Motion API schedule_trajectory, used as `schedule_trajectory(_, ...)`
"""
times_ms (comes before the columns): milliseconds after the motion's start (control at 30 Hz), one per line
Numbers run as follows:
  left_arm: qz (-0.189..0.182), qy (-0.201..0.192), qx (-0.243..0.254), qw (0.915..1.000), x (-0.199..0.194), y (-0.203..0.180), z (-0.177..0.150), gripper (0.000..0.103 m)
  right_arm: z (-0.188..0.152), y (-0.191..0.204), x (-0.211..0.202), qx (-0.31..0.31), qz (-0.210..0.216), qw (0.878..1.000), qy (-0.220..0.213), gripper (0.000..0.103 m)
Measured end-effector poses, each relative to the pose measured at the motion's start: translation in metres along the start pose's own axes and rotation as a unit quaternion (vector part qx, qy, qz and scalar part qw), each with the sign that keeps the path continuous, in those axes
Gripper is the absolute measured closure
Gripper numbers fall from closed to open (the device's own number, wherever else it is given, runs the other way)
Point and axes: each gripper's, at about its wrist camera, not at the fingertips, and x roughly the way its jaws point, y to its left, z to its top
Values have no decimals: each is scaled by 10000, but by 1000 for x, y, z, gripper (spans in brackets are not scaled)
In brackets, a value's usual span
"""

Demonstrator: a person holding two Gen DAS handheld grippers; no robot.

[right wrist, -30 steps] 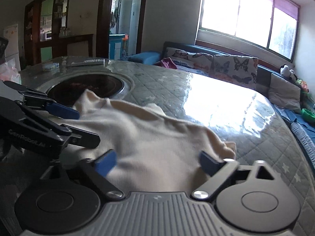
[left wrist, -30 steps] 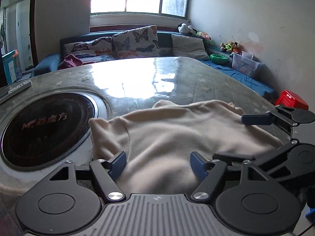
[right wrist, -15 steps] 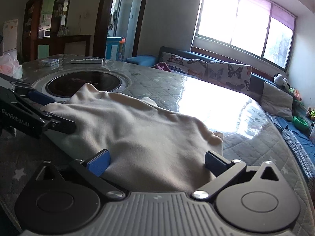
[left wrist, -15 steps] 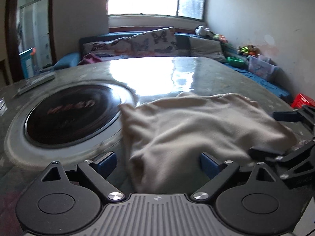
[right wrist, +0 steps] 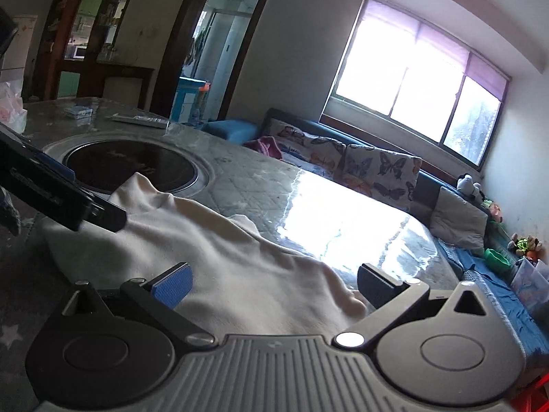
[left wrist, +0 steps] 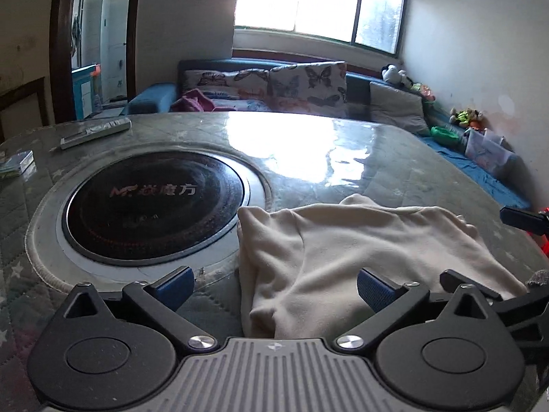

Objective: Fold clothes

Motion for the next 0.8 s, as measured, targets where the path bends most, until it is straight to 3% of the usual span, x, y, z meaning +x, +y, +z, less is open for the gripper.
schedule_trajectory(267, 442, 166, 102, 9988, 6, 16, -14, 0, -18, 2, 7, -157, -27, 9997, 207, 0)
schedule_trajectory(800, 471, 153, 67, 9987, -1, 23, -10, 0, -38, -33, -20, 42, -618, 9976, 325, 0)
